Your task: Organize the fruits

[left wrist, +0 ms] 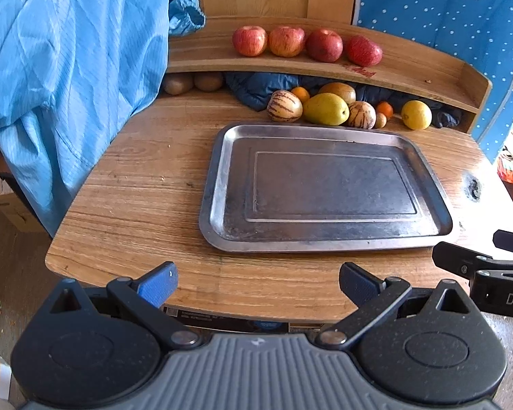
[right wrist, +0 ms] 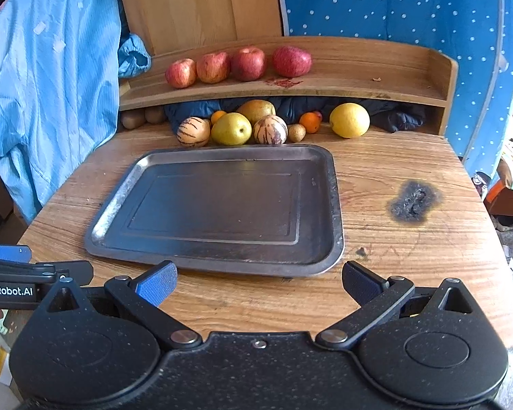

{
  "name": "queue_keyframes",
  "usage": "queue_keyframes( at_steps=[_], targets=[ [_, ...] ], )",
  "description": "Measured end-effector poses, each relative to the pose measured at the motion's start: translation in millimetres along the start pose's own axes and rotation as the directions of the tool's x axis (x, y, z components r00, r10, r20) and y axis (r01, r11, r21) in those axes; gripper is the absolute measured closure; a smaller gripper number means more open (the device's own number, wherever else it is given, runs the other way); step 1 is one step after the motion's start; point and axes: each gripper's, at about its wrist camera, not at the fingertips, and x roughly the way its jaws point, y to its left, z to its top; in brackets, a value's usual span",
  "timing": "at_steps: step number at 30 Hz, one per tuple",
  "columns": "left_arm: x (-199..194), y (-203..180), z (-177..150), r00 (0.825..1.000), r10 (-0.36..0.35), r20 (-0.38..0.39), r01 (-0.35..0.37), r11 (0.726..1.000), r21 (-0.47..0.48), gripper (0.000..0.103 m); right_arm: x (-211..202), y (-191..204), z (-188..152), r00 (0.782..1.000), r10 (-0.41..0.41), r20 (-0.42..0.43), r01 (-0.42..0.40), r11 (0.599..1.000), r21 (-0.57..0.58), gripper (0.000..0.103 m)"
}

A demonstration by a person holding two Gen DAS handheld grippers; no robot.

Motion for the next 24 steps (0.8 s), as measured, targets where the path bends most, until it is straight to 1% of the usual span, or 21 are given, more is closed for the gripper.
queue_keyframes(
  at_steps=[5,10,13,16,20,24],
  targets=[
    [15.6,-10.1,11.4,0.999,0.028,-0.032,-0.029,0.999,-0.038,0.001,17.7,-14.8,13.6,0.999,0.031,-0.022,-0.032,0.999,-0.039,0.001],
    [32.7,-19.8,29.9,0.993,0.103,-0.066,-0.109,0.989,-0.099,0.001,35.6,-29.8,35.6,0.996,0.087,-0.031,-0.09,0.99,-0.106,0.001],
    [38.9,-22.9,39.7,0.988,0.128,-0.085,-0.139,0.981,-0.132,0.001,43.7,-36.1,49.1,0.993,0.115,-0.027,-0.118,0.982,-0.148,0.001],
    [39.9,-25.4,49.1,0.984,0.157,-0.085,-0.168,0.973,-0.156,0.001,48.8,-39.2,61.5,0.989,0.15,-0.017,-0.151,0.972,-0.179,0.001],
    [41.1,-24.3,62.2,0.981,0.175,-0.089,-0.188,0.965,-0.18,0.001,54.8,-40.9,73.8,0.982,0.191,-0.007,-0.188,0.959,-0.21,0.001],
    [43.6,-14.9,76.1,0.981,0.167,-0.1,-0.185,0.959,-0.213,0.001,58.9,-40.1,82.8,0.976,0.217,0.006,-0.211,0.954,-0.213,0.001]
  ],
)
